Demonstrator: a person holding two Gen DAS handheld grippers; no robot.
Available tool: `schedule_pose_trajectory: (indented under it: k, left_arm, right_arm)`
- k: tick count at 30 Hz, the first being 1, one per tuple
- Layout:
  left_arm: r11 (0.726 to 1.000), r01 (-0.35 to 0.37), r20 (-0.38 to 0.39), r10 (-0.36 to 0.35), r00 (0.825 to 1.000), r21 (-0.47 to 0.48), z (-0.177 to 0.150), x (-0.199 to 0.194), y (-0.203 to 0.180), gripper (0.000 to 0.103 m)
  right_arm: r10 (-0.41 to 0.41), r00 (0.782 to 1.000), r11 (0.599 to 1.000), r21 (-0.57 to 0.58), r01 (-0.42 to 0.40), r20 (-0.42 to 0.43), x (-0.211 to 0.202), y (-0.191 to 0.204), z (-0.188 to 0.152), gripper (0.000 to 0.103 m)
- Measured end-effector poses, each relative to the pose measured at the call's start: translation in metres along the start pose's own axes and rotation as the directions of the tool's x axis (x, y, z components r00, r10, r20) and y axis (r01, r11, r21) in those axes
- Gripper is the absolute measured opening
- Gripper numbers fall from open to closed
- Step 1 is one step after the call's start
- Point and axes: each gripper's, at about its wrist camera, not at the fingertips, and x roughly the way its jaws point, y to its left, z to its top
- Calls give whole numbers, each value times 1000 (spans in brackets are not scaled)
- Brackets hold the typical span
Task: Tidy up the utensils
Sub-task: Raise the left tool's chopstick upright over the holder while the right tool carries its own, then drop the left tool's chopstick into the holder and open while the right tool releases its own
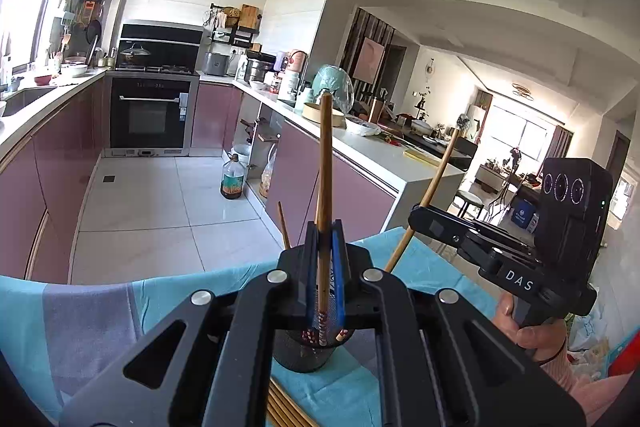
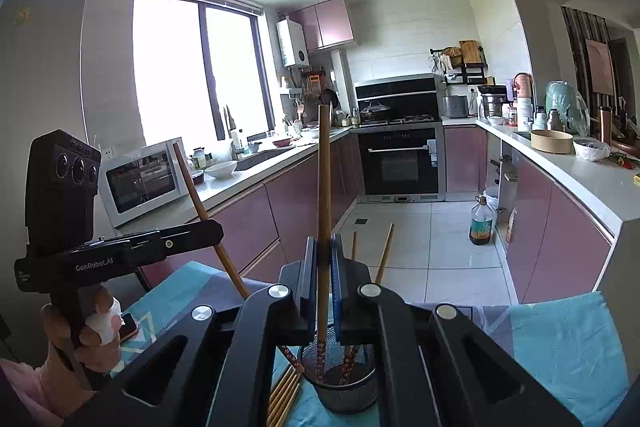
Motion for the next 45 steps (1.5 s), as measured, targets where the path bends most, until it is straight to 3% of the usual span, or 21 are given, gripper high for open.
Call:
schedule_pose_trajectory:
  k: [4,13,26,36,45]
  left_arm:
    - [1000,-20,-11,20,1000,24,2,11,-6,7]
    - [998,-31,-131,38,991,55,-13,38,-5,7]
    - [997,-29,-276,48,960,73,-36,87,12,7]
    - [996,-53,-305,71,950,67,-34,117,21,8]
    - [994,-91,-271,102,957,52,-39,109,24,14]
  right_arm:
    - [-24,1000,1000,-13,24,-9,10,-3,3,5]
    - [-44,992,999,-27,42,-117,40,-4,-21,5]
    - [-69,954,997,-41,60,-290,74,-8,-49,5]
    - [-76,952,997,3,80,-298,87,-15,-47,6]
    - [-89,952,994,33,103,-293,85,-22,-54,7]
